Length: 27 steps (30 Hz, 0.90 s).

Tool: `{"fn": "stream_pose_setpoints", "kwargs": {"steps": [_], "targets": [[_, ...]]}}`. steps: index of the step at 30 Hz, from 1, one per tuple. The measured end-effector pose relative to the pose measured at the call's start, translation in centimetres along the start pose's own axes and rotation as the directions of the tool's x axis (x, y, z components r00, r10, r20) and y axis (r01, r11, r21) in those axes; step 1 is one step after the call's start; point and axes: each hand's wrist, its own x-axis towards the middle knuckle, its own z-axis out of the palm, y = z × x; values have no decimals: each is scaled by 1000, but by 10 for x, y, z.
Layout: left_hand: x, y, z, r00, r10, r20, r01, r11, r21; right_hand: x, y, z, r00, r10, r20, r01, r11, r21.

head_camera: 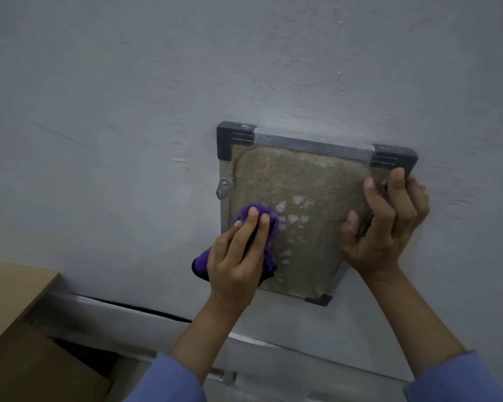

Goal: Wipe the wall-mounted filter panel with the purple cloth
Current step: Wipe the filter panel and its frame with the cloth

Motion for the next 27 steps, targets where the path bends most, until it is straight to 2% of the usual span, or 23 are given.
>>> {"fn": "stream_pose_setpoints", "kwargs": {"steps": [5, 10, 22, 27], "targets": [[-1, -15, -23, 988, 117, 96, -118, 993, -1, -1, 1, -2, 1000, 0, 13, 0, 1000, -4], [20, -29, -33, 993, 109, 48, -108, 994, -29, -1, 0, -1, 1000, -4, 14, 4, 1000, -19], [21, -46, -42, 940, 298, 165, -278, 951, -133, 4, -4, -8, 999, -3, 52, 6, 999, -45], [36, -57, -53, 941, 331, 71, -317, 936, -152, 16, 8, -20, 998, -60, 27, 62, 995, -83]]}}
